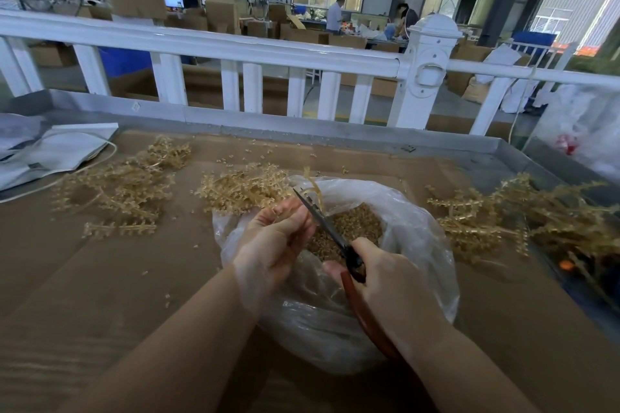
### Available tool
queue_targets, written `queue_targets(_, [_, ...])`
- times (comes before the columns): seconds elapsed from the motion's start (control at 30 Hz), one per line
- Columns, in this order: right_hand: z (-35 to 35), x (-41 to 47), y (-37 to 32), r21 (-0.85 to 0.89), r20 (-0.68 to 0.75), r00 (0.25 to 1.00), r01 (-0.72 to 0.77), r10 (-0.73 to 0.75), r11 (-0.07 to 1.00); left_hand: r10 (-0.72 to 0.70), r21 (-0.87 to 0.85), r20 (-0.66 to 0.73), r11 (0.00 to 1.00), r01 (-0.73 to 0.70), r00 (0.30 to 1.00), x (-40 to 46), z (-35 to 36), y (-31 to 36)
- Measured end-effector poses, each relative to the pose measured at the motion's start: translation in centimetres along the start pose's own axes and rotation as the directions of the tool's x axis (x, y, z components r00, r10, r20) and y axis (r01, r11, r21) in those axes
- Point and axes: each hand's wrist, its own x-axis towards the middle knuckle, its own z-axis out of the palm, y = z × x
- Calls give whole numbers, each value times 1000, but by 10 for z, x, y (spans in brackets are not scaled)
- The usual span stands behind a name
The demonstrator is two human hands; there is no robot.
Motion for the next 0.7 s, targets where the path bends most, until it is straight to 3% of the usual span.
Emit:
queue_targets(0.43, [6, -1, 2, -76, -3, 999, 33, -33, 997, -14, 4, -41, 1000, 14, 999, -3, -1, -4])
queue_targets(0.7, [11, -2, 4, -16, 13, 1000, 12, -11, 1000, -20, 22, -67, 1000, 22, 998, -10, 4, -4])
